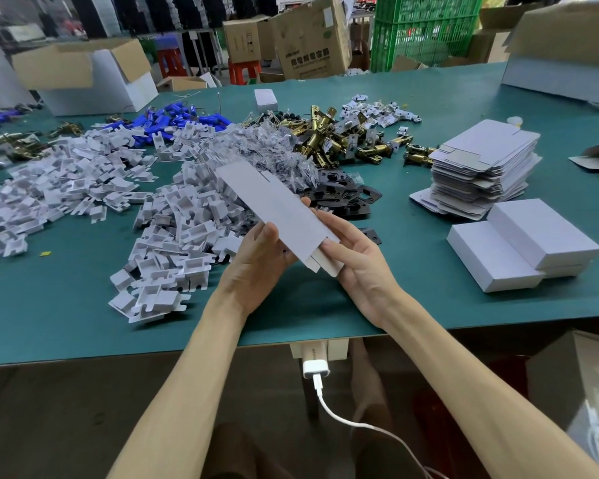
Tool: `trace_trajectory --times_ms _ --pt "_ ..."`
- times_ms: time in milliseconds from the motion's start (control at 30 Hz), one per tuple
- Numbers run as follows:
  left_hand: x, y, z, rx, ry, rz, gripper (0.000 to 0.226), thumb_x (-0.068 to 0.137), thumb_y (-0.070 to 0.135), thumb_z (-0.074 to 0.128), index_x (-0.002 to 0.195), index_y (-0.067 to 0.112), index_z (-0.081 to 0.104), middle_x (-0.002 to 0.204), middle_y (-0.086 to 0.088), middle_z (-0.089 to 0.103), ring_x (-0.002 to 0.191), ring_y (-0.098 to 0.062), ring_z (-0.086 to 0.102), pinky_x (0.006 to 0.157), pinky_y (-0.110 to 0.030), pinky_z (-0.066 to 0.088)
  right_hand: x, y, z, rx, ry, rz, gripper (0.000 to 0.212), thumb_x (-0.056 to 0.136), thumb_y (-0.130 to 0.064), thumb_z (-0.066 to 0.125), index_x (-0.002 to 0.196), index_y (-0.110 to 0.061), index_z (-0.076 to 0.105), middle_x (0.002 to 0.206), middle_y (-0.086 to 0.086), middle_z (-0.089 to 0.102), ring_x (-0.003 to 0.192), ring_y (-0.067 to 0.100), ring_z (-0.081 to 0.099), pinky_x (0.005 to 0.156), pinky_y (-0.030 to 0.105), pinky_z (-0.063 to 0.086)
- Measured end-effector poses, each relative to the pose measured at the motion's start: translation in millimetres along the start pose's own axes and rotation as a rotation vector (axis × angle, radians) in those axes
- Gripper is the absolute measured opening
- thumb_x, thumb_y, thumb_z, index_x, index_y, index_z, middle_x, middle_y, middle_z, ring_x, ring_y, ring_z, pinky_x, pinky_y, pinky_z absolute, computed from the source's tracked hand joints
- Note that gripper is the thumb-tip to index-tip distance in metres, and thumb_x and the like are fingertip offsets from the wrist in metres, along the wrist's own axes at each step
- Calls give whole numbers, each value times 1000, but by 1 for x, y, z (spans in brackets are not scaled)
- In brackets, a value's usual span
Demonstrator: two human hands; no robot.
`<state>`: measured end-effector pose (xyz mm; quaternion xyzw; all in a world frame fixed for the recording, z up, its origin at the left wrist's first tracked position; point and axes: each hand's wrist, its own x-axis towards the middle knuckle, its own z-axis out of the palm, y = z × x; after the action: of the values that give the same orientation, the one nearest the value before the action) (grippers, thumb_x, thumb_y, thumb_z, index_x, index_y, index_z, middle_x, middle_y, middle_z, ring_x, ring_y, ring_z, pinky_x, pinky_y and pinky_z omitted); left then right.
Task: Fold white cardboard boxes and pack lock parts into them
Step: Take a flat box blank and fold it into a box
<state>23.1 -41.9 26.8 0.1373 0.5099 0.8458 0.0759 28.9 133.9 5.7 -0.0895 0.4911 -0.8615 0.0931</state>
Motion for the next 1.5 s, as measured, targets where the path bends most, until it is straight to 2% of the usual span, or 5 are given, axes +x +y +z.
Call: trace_trajectory --times_ms 233,433,667,1167,1500 --pt "5 -8 -9 -1 150 -51 101 66 56 92 141 0 54 135 -18 61 123 -30 59 103 -43 50 0 1 2 -43 69 27 41 91 -20 69 131 -10 66 128 12 70 121 29 65 106 41 51" --pt "11 -19 -18 -31 223 -72 32 98 22 69 128 11 68 124 -11 72 113 -24 68 100 -41 58 0 1 0 -70 36 22 40 93 -13 69 132 -9 64 125 13 70 110 23 66 101 40 51" --pt "13 -23 -15 57 285 -80 36 88 17 73 122 4 69 119 -14 76 103 -26 73 90 -37 61 5 12 -2 -185 220 -29 22 102 -30 59 97 -11 67 90 2 70 81 15 64 71 32 55" --pt "12 -31 -12 190 252 -107 24 103 21 62 116 3 71 114 -14 77 99 -26 74 83 -35 62 6 -11 -19 -769 205 -123 36 103 -33 60 88 -3 71 83 8 72 71 19 60 67 44 49" --pt "13 -34 -12 272 183 -80 20 103 6 59 119 1 69 107 -11 79 93 -19 75 84 -29 61 6 -7 -28 -630 368 -151 49 100 -36 63 74 5 57 69 9 53 66 21 42 63 39 32"
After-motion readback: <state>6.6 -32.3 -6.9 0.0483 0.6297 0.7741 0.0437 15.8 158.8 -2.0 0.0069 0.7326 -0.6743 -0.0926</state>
